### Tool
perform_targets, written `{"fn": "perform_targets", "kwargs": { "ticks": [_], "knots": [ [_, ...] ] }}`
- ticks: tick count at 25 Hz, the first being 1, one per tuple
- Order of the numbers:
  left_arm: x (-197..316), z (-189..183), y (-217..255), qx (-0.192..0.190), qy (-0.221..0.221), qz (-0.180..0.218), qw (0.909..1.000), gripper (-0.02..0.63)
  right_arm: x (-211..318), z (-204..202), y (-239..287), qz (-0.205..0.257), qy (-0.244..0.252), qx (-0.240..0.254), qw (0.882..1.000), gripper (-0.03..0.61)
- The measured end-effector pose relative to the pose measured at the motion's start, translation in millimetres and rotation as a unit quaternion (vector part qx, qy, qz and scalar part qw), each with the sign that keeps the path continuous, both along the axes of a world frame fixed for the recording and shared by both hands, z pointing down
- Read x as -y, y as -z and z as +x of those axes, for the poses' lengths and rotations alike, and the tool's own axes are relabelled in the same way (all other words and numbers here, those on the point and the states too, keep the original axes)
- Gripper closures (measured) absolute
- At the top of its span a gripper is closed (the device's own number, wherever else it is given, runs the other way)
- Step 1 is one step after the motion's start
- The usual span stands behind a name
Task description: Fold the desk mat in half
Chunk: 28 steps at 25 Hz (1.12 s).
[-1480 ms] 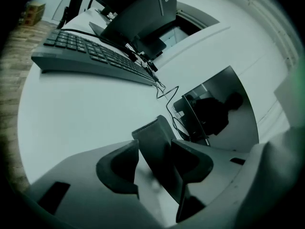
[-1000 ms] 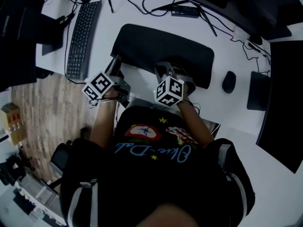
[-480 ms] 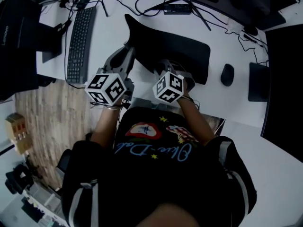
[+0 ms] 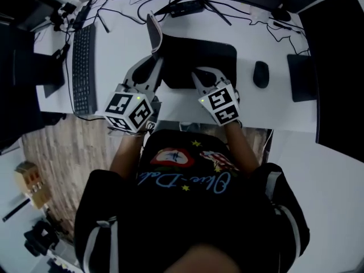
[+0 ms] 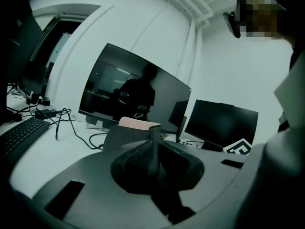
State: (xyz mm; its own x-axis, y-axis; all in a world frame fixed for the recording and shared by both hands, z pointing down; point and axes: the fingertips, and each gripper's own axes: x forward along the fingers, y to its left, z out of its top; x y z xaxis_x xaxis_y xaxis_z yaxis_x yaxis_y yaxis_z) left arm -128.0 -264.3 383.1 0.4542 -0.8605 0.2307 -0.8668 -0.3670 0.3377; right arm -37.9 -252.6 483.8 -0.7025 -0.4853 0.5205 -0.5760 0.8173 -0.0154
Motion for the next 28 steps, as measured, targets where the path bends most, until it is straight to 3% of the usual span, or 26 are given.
{"fn": "perform_targets", "kwargs": {
  "ticks": [6, 12, 17, 21, 25, 28],
  "knots": [
    [2, 47, 1, -0.002, -0.059, 0.003, 0.9983, 0.577, 8, 64, 12, 0.013, -0.091, 0.006, 0.996, 0.577],
    [7, 93, -9, -0.007, -0.112, -0.008, 0.9937, 0.577, 1, 105, 24, 0.018, -0.148, 0.016, 0.989, 0.577],
    [11, 130, -30, -0.008, -0.142, -0.039, 0.9891, 0.577, -9, 135, 23, 0.014, -0.183, 0.015, 0.983, 0.577],
    [8, 159, -49, 0.039, -0.176, -0.058, 0.9819, 0.577, -17, 153, 21, 0.009, -0.205, 0.017, 0.979, 0.577],
    [-4, 183, -73, 0.103, -0.216, -0.075, 0.968, 0.577, -22, 166, 20, 0.008, -0.222, 0.017, 0.975, 0.577],
    [-13, 197, -88, 0.128, -0.242, -0.083, 0.9582, 0.575, -24, 172, 21, 0.007, -0.229, 0.021, 0.973, 0.577]
  ]
}}
